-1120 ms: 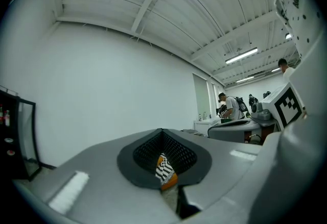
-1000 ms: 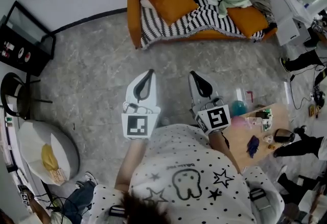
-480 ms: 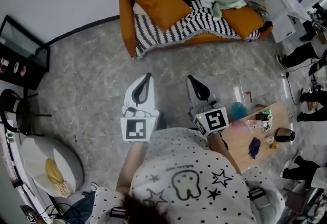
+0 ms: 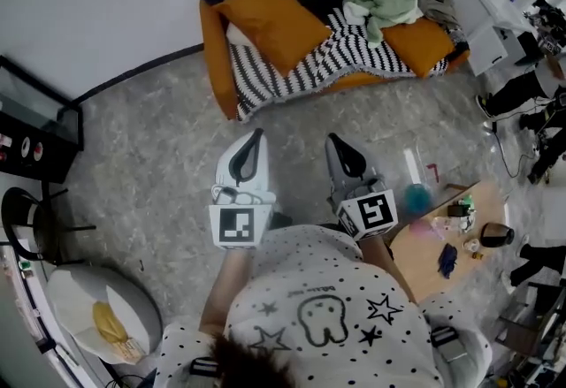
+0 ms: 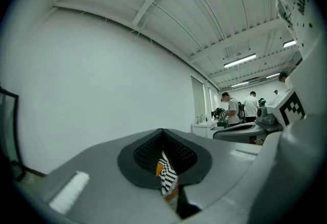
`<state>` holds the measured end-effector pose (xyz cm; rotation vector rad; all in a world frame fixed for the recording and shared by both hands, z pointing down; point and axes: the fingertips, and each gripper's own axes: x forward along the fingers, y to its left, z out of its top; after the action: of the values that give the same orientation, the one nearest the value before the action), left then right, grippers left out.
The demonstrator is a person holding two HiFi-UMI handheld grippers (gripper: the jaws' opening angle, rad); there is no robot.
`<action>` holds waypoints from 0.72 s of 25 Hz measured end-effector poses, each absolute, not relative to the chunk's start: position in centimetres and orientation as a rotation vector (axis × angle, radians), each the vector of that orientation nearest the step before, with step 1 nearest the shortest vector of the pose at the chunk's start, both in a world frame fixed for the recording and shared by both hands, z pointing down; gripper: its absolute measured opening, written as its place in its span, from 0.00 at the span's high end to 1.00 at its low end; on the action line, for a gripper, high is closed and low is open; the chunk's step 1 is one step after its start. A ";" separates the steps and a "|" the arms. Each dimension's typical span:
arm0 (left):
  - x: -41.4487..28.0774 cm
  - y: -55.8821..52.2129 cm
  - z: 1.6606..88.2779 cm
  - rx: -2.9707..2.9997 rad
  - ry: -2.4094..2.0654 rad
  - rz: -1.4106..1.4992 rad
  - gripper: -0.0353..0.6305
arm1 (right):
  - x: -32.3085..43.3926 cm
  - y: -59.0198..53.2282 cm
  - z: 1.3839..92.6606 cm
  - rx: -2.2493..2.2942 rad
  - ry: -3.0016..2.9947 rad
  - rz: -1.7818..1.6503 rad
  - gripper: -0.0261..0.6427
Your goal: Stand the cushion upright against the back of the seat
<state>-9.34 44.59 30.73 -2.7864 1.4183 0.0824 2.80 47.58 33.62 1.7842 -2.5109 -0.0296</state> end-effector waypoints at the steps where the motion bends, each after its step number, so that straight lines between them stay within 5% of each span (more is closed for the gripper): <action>1: -9.4 44.0 31.0 -2.791 1.419 0.081 0.95 | 2.8 47.2 33.8 1.789 -2.509 -0.025 0.97; 18: -10.1 36.9 33.4 -2.803 1.520 0.004 0.95 | 3.1 39.1 35.8 1.744 -2.494 0.040 0.97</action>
<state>-10.14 36.94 33.39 -2.8027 1.5199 0.0037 3.14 39.08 35.82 1.7436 -2.4938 0.0404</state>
